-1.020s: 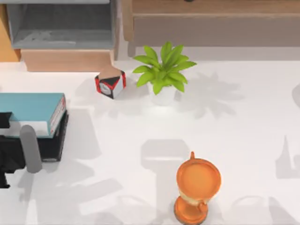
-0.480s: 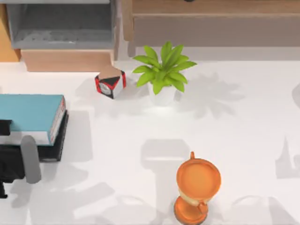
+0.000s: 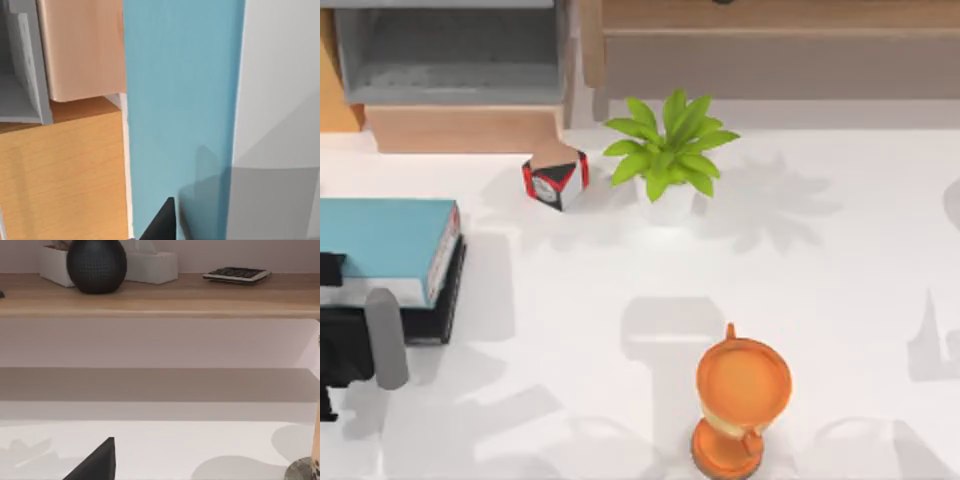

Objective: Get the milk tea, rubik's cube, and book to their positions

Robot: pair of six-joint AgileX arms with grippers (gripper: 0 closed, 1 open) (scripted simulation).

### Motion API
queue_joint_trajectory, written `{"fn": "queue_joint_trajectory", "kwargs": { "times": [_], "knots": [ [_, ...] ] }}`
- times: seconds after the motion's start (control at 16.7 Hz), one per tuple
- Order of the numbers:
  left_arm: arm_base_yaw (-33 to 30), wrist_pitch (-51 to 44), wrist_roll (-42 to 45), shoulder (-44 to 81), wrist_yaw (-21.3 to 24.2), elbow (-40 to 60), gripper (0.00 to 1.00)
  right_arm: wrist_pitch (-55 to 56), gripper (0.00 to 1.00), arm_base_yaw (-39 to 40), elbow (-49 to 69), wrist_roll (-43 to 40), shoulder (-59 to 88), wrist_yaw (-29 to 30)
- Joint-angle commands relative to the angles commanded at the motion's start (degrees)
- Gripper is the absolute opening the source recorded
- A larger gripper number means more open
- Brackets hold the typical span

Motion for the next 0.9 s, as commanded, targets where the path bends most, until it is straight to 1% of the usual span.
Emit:
{"fn": "queue_joint_trajectory", "kwargs": {
  "times": [0.72,0.78,0.9],
  "knots": [
    [0.00,0.00,0.00,0.00,0.00,0.00,0.98,0.00,1.00,0.00,0.00,0.00,0.00,0.00],
    [0.00,0.00,0.00,0.00,0.00,0.00,1.00,0.00,1.00,0.00,0.00,0.00,0.00,0.00],
    [0.00,0.00,0.00,0.00,0.00,0.00,1.00,0.00,1.00,0.00,0.00,0.00,0.00,0.00]
  ]
}}
